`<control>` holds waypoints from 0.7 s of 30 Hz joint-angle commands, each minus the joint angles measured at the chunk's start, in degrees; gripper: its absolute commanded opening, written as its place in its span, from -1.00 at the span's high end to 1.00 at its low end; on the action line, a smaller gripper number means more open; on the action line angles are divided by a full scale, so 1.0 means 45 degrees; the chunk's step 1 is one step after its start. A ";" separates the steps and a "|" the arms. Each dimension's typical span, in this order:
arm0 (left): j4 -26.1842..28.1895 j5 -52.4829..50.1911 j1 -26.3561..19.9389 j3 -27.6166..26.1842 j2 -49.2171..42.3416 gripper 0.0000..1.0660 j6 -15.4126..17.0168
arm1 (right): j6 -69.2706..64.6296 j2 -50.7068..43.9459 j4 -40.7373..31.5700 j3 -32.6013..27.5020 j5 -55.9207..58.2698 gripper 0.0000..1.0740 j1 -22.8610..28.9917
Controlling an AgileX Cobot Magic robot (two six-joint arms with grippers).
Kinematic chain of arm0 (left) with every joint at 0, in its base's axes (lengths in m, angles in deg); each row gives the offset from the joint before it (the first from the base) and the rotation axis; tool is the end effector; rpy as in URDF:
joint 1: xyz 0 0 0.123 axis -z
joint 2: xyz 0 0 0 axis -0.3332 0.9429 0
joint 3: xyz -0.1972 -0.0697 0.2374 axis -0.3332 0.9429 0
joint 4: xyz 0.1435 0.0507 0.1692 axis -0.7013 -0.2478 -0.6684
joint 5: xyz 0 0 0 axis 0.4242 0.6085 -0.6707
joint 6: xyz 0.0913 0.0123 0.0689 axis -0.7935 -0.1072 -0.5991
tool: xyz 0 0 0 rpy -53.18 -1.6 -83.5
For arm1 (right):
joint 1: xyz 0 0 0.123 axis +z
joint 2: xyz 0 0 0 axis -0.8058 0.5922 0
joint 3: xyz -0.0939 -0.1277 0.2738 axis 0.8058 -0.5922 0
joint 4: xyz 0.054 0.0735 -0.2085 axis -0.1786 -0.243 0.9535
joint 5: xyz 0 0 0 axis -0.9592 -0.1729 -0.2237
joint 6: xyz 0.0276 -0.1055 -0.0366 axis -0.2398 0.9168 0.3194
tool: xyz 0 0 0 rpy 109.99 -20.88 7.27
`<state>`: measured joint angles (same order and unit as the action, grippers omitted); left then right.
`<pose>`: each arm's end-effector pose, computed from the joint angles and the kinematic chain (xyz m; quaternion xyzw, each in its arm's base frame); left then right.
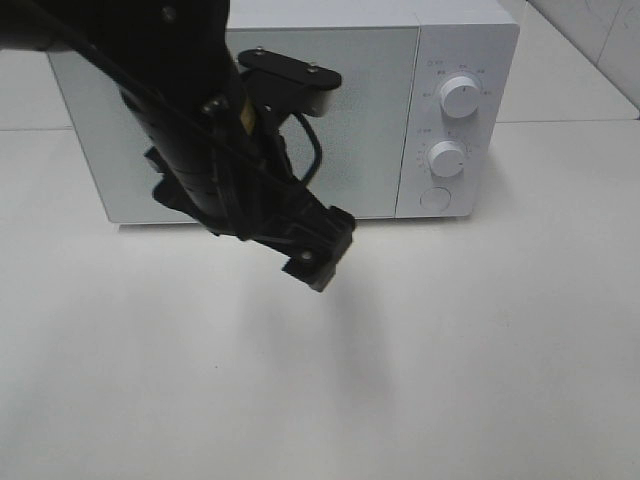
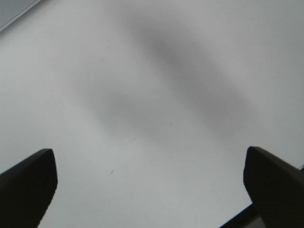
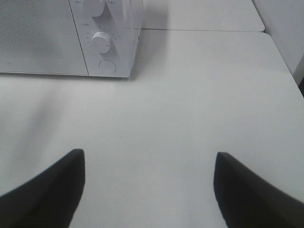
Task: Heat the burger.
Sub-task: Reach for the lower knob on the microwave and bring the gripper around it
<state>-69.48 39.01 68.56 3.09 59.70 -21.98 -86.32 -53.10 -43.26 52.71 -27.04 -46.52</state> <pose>0.2405 -0.2658 0.2574 0.3255 0.9291 -0.0556 0.1662 -0.0311 -0.0116 0.2614 -0.0177 0.8303 0.0175 0.5567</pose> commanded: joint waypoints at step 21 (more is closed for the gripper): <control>0.1439 0.2330 -0.9537 0.4265 -0.7538 -0.88 -0.2177 | 0.0076 -0.0395 -0.0038 0.0000 -0.0191 -0.38 -0.0089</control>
<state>-63.75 50.30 26.05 21.77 26.69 -31.09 -86.32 -53.10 -43.26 52.71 -27.04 -46.52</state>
